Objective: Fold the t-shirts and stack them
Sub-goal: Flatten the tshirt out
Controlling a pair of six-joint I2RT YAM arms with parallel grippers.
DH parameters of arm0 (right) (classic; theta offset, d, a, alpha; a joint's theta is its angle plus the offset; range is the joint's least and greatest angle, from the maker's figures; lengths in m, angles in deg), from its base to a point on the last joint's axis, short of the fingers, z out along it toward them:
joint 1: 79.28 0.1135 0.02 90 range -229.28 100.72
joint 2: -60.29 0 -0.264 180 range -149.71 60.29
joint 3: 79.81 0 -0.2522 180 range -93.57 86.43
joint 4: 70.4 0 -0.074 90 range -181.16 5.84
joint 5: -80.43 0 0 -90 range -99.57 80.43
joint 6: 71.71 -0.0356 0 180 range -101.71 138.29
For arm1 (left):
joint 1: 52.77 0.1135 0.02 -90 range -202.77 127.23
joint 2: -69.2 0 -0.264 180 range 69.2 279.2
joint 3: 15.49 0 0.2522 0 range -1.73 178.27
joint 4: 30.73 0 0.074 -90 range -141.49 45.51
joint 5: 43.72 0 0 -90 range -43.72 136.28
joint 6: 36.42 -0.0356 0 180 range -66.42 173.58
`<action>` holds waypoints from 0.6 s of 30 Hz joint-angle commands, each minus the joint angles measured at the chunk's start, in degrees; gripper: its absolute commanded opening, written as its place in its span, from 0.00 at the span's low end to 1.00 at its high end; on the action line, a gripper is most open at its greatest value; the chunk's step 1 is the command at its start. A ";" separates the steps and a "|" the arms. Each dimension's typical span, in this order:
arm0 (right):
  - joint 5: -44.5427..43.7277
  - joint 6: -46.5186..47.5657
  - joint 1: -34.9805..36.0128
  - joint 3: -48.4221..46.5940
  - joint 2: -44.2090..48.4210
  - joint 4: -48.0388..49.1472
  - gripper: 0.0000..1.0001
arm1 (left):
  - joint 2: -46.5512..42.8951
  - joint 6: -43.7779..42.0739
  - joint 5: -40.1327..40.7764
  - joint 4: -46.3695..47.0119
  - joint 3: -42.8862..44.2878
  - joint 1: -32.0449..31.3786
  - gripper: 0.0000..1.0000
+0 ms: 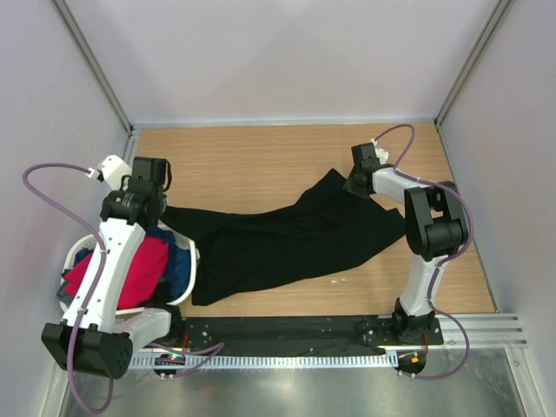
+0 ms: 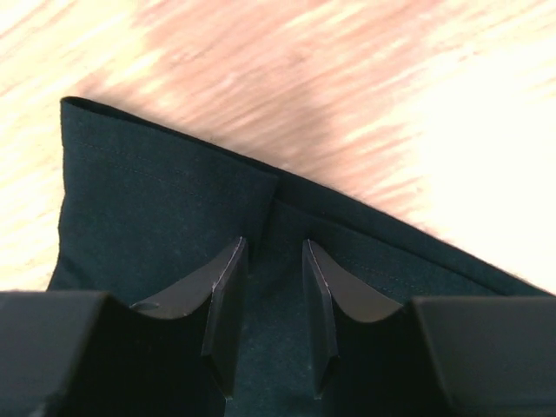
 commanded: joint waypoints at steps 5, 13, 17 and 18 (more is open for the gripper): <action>-0.05 0.18 -0.12 -5.06 -0.85 2.48 0.38 | 0.30 -0.10 0.25 2.72 -0.44 0.49 0.00; -1.54 1.84 -0.30 -8.04 -2.26 1.95 0.40 | 0.30 -0.45 -0.02 3.25 -0.79 0.41 0.00; -4.00 3.16 -0.30 -9.54 -3.84 0.72 0.40 | 0.22 -0.54 -0.02 3.25 -0.70 0.49 0.00; -4.18 3.51 -0.30 -9.89 -4.36 0.46 0.40 | 0.13 -0.54 0.07 3.34 -0.70 0.49 0.00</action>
